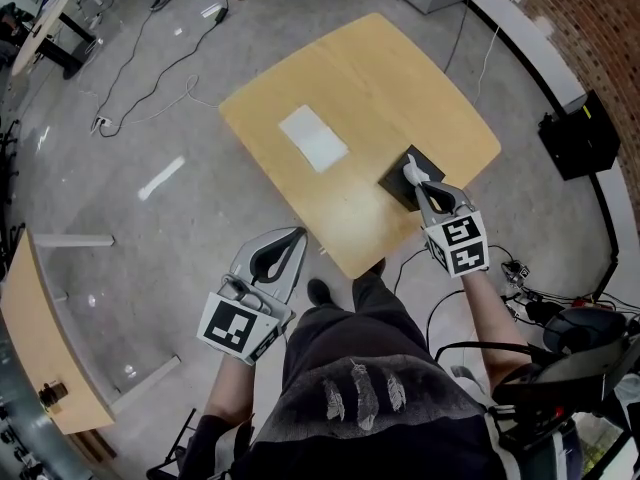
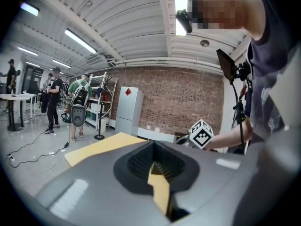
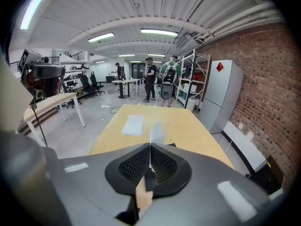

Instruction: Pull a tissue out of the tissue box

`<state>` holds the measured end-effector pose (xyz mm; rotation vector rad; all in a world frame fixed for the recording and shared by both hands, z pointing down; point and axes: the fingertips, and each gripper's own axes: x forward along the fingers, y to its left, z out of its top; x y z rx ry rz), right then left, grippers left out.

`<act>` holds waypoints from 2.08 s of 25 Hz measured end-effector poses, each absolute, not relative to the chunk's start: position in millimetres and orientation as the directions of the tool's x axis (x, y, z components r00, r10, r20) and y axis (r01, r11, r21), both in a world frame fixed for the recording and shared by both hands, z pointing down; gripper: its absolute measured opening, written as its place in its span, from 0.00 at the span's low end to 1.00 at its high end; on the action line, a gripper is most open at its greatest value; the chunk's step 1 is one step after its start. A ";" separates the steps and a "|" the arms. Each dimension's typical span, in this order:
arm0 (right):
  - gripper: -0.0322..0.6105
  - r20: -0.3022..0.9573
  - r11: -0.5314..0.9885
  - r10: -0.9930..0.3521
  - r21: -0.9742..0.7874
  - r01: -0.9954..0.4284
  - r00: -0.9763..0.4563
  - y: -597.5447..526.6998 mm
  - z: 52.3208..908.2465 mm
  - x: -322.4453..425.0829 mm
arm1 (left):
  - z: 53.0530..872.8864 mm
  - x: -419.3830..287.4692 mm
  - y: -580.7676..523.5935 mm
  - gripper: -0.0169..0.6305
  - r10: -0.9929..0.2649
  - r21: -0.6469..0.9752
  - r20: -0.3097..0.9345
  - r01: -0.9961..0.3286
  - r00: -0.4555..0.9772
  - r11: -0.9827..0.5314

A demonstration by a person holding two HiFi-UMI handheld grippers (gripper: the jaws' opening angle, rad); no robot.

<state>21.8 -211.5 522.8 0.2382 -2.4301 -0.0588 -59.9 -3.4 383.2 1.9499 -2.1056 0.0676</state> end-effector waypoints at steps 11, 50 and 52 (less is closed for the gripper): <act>0.05 0.593 0.981 -0.190 0.094 -0.168 -0.782 -216.0 503.2 21.1 | 382.2 -57.4 -2.1 0.03 -0.975 0.139 0.214 -0.985 -0.067 0.098; 0.05 0.448 0.981 -0.193 0.121 -0.155 -0.873 -110.1 416.6 15.0 | 351.0 -57.8 110.4 0.03 -0.989 0.094 0.108 -0.989 -0.104 0.114; 0.05 0.447 0.980 -0.190 0.131 -0.147 -0.874 -104.4 414.0 12.9 | 349.6 -59.5 114.4 0.03 -0.989 0.090 0.100 -0.989 -0.111 0.120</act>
